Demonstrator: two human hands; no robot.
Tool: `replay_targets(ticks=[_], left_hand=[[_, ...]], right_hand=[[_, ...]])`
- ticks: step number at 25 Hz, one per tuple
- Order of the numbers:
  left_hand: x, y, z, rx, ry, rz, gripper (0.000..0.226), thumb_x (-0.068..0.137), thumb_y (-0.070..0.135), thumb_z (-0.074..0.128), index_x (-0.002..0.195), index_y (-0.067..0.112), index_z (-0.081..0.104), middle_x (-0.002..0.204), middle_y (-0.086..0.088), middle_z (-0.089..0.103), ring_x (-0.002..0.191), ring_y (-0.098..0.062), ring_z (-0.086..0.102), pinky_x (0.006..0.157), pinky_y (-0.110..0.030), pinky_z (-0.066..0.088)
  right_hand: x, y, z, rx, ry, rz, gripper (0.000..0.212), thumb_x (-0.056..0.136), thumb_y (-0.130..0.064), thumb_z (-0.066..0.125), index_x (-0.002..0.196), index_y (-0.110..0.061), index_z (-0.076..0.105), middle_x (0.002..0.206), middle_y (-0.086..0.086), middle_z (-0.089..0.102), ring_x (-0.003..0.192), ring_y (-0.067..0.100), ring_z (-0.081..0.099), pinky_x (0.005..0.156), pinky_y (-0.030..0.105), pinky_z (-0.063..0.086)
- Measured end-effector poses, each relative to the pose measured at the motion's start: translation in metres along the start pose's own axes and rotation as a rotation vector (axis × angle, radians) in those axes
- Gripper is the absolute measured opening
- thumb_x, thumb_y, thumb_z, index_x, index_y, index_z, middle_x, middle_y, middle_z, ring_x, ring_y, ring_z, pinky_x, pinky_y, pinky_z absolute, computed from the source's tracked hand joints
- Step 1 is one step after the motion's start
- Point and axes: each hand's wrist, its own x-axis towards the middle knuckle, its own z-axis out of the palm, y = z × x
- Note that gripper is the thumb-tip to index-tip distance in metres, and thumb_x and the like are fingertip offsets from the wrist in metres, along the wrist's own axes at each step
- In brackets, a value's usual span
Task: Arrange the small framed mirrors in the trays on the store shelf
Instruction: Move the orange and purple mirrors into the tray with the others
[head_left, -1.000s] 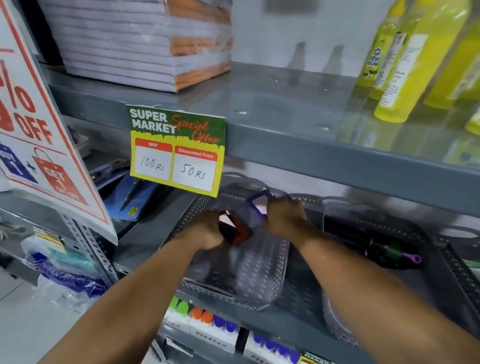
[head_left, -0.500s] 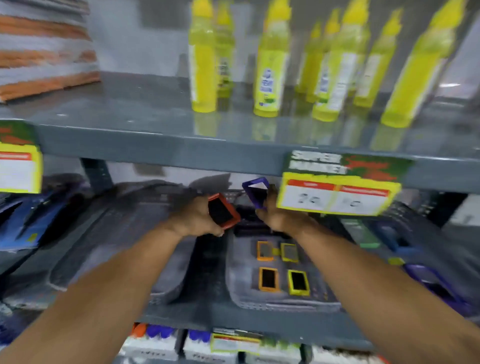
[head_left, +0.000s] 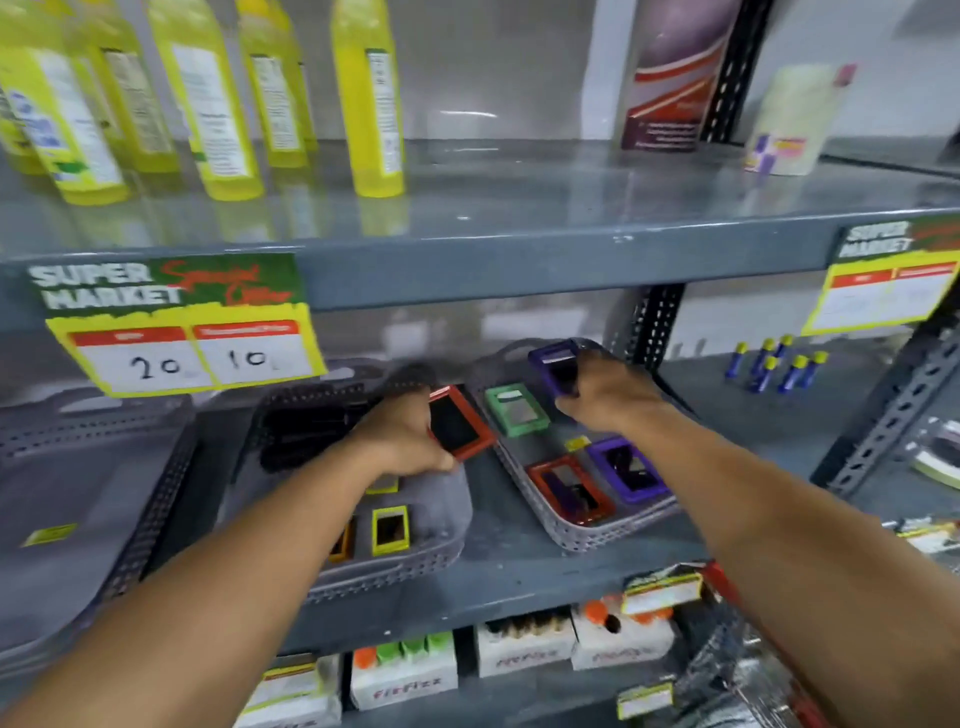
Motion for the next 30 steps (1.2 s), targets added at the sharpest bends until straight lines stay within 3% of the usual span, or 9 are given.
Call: replay_targets(ticks=[3,5,7,9,12,16,20,27,30], left_hand=[[0.012,0.038,0.024,0.043,-0.033,0.072,0.055,0.047,0.04,0.087,0.088,0.021,0.055,0.084,0.002,0.063,0.073,-0.017,0.058,0.06,-0.026,0.041],[0.018,0.062,0.041,0.106,-0.065,0.116,0.054,0.05,0.042,0.086,0.087,0.021,0.052,0.085,0.001,0.06,0.073,-0.019,0.056,0.06,-0.026,0.039],[0.025,0.083,0.061,0.193,-0.11,0.142,0.062,0.048,0.05,0.083,0.095,0.021,0.055,0.094,0.0,0.064,0.079,-0.02,0.06,0.066,-0.027,0.047],[0.03,0.097,0.076,0.295,-0.179,0.137,0.073,0.048,0.053,0.082,0.109,0.022,0.056,0.106,-0.002,0.065,0.089,-0.023,0.062,0.077,-0.035,0.055],[0.034,0.106,0.089,0.424,-0.276,0.105,0.072,0.058,0.046,0.083,0.117,0.018,0.052,0.114,-0.004,0.061,0.097,-0.026,0.061,0.083,-0.038,0.054],[0.034,0.11,0.095,0.477,-0.326,0.099,0.065,0.061,0.045,0.083,0.113,0.018,0.055,0.111,-0.001,0.063,0.095,-0.024,0.061,0.081,-0.034,0.053],[0.031,0.112,0.098,0.495,-0.339,0.117,0.054,0.063,0.047,0.082,0.096,0.021,0.048,0.098,0.0,0.06,0.088,-0.023,0.059,0.072,-0.029,0.047],[0.038,0.108,0.109,0.571,-0.341,0.128,0.051,0.065,0.046,0.074,0.107,0.024,0.054,0.098,-0.001,0.062,0.091,-0.023,0.06,0.087,-0.034,0.05],[0.038,0.109,0.111,0.612,-0.361,0.136,0.043,0.067,0.047,0.071,0.1,0.025,0.053,0.094,0.0,0.06,0.09,-0.024,0.058,0.086,-0.034,0.046]], right_hand=[[-0.002,0.046,-0.006,-0.02,-0.086,0.068,0.057,0.084,-0.049,0.066,0.129,-0.019,0.052,0.128,0.006,0.063,0.113,0.03,0.062,0.084,0.032,0.047],[-0.006,0.067,0.001,-0.03,-0.156,0.099,0.069,0.084,-0.047,0.07,0.138,-0.013,0.047,0.136,0.01,0.057,0.116,0.031,0.059,0.088,0.034,0.049],[-0.012,0.084,0.012,-0.029,-0.223,0.128,0.079,0.08,-0.048,0.074,0.144,-0.014,0.042,0.136,0.012,0.057,0.116,0.031,0.06,0.09,0.035,0.051],[-0.017,0.093,0.022,-0.037,-0.292,0.139,0.071,0.081,-0.048,0.075,0.135,-0.01,0.049,0.13,0.014,0.061,0.115,0.031,0.061,0.088,0.034,0.049],[-0.02,0.096,0.036,-0.033,-0.354,0.164,0.075,0.078,-0.049,0.076,0.132,-0.007,0.047,0.131,0.014,0.059,0.117,0.031,0.059,0.092,0.036,0.05],[-0.016,0.095,0.047,-0.036,-0.387,0.189,0.083,0.065,-0.052,0.08,0.13,-0.014,0.045,0.124,0.009,0.062,0.111,0.031,0.062,0.096,0.044,0.051],[-0.016,0.096,0.05,0.007,-0.41,0.15,0.081,0.063,-0.045,0.088,0.126,-0.016,0.046,0.119,0.008,0.064,0.106,0.029,0.063,0.092,0.042,0.052],[-0.013,0.091,0.054,-0.022,-0.446,0.143,0.089,0.066,-0.038,0.086,0.138,-0.014,0.039,0.12,0.007,0.062,0.105,0.028,0.062,0.093,0.04,0.053],[-0.012,0.092,0.056,-0.019,-0.463,0.134,0.091,0.065,-0.035,0.087,0.139,-0.015,0.038,0.115,0.005,0.061,0.101,0.027,0.061,0.091,0.038,0.052]])
